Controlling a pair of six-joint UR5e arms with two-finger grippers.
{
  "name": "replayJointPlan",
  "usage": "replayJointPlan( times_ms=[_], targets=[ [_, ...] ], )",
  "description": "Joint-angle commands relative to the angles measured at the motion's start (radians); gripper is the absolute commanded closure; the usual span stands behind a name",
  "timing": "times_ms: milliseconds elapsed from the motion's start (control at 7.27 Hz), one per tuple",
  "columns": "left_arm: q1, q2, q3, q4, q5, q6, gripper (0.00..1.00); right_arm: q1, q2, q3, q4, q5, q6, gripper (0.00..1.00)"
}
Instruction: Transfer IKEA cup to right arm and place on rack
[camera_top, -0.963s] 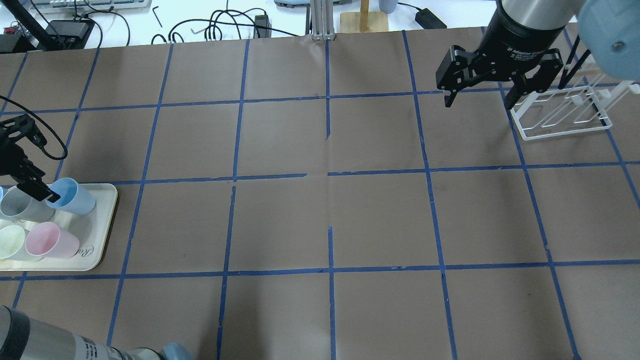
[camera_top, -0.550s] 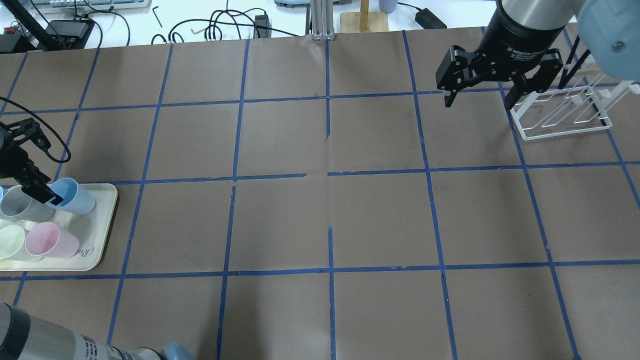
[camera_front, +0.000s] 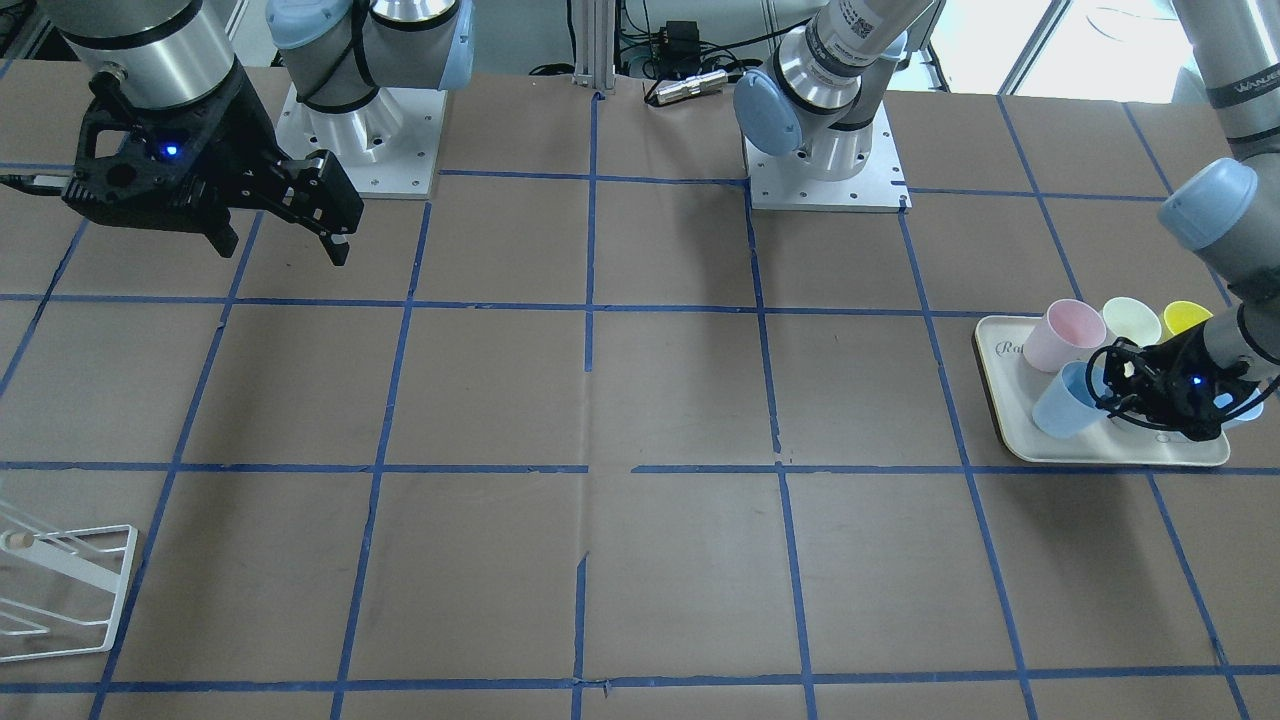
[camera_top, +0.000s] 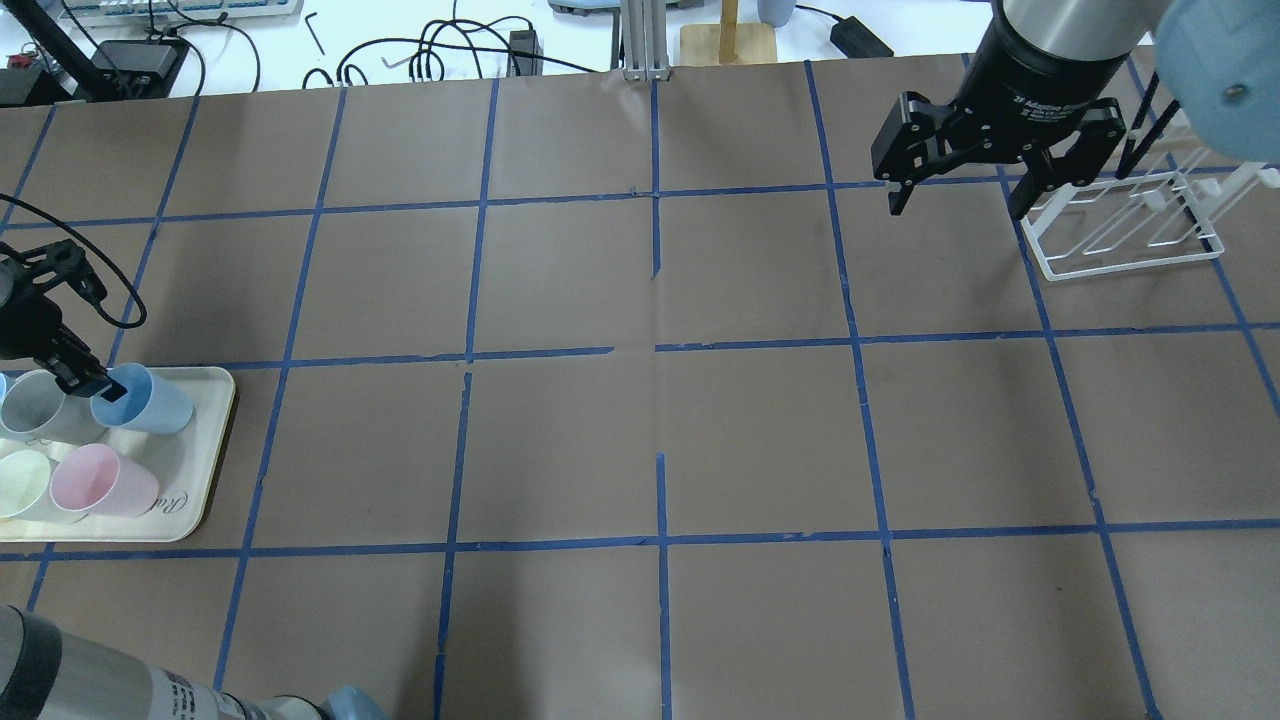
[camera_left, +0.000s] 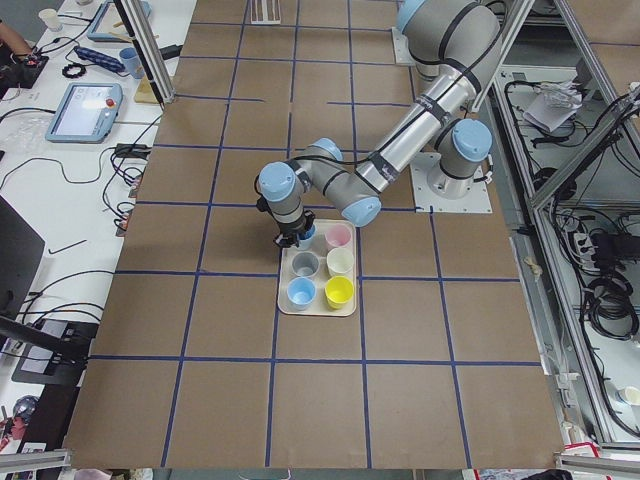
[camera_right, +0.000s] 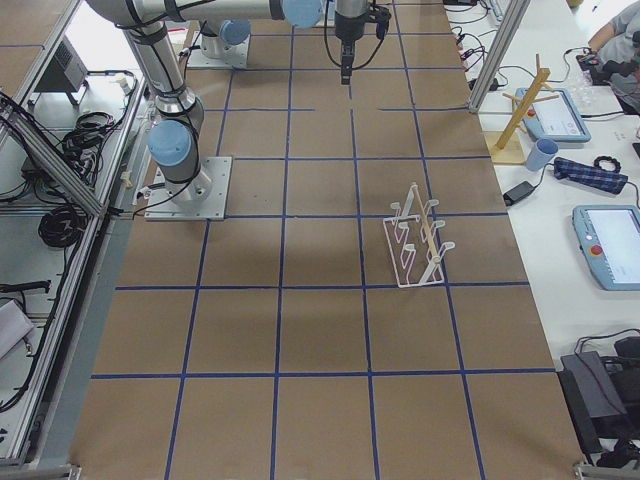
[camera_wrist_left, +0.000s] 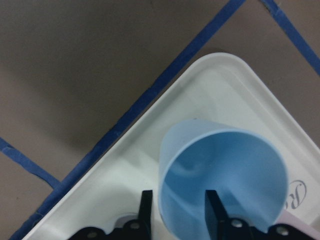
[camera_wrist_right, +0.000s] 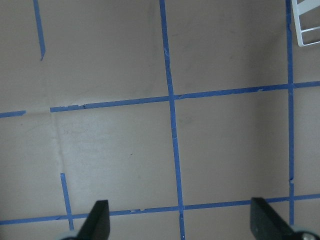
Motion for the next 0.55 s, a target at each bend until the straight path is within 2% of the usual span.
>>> replayJointPlan(
  times_ms=[0, 138, 275, 412],
  targets=[
    [-0.016, 0.030, 0.020, -0.060, -0.014, -0.039, 1.00, 0.000, -0.001, 0.000, 0.000, 0.000, 0.001, 0.00],
    [-0.060, 0.054, 0.032, -0.073, -0.047, -0.133, 1.00, 0.000, 0.001, 0.002, 0.000, -0.001, -0.002, 0.00],
    [-0.094, 0.079, 0.041, -0.138, -0.099, -0.263, 1.00, 0.000, 0.001, 0.002, 0.000, 0.000, -0.008, 0.00],
    [-0.120, 0.099, 0.051, -0.221, -0.189, -0.424, 1.00, 0.000, 0.001, 0.000, 0.002, 0.002, -0.014, 0.00]
  ],
)
